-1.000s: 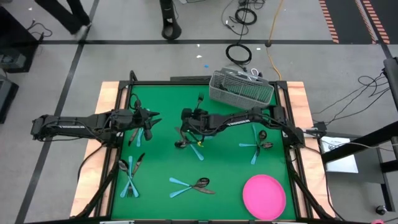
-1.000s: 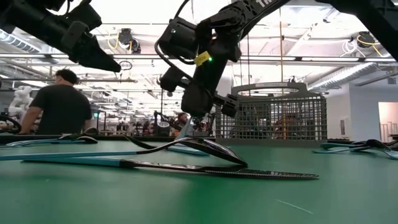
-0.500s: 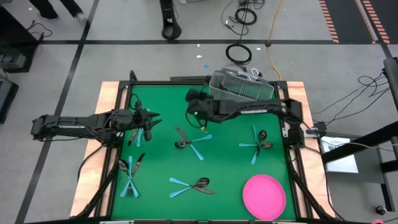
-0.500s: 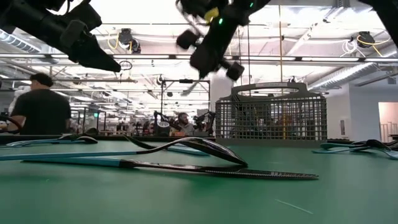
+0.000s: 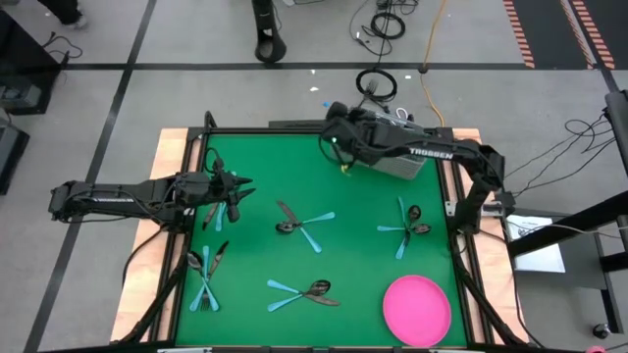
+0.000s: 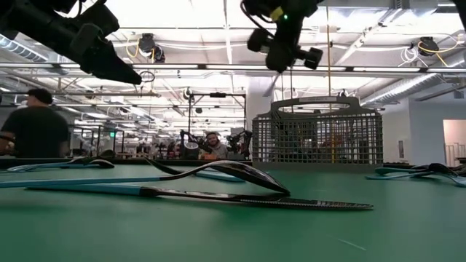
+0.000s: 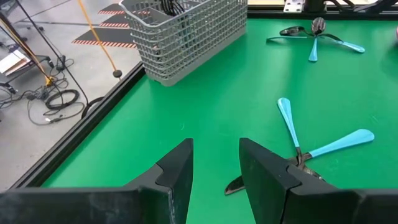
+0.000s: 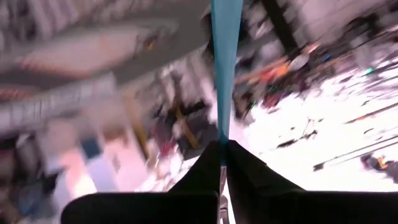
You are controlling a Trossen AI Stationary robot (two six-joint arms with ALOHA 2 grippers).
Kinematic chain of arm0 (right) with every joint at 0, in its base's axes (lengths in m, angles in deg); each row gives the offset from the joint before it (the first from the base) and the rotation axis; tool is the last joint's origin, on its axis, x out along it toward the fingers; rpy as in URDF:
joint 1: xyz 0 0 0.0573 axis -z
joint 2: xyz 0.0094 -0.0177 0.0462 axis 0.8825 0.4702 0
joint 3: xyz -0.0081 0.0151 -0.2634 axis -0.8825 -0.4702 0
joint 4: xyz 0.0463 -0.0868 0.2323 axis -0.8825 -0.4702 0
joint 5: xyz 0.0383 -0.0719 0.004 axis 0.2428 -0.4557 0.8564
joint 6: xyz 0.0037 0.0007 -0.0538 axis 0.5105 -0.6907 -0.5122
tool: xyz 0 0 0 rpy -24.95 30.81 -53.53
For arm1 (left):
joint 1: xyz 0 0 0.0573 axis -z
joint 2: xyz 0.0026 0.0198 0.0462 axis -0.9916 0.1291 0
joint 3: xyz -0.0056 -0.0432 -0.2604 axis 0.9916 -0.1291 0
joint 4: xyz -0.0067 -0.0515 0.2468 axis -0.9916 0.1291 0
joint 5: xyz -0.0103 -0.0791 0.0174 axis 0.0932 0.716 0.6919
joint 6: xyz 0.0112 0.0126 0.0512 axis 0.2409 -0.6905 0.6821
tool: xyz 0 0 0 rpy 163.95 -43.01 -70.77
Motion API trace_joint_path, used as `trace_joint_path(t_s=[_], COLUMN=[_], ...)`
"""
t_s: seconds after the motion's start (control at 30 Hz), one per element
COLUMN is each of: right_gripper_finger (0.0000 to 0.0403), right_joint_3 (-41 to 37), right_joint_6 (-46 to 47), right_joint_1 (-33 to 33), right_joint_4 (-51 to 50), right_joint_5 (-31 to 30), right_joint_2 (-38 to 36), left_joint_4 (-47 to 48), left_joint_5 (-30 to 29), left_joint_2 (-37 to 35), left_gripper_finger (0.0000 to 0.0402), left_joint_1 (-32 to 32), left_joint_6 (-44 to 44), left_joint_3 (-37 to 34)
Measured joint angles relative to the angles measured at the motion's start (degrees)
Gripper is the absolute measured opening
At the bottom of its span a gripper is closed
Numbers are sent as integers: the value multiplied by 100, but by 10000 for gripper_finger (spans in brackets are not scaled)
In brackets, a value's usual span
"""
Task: Sort silverware
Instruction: Put the blue fork into the silverware basket
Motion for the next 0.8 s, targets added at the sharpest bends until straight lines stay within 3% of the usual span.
trace_joint_path(t_s=[0.27,0.8], right_gripper_finger=[0,0], right_joint_3=[-1,-1], right_joint_6=[-19,-237], right_joint_1=[441,462], right_joint_4=[-97,-1696], right_joint_5=[-95,18], right_joint_2=[2,277], left_joint_4=[-1,-43], left_joint_5=[0,-2], left_joint_2=[0,0], left_gripper_finger=[132,132], left_joint_1=[-1,-1], left_joint_6=[1,1], left_joint_3=[0,0])
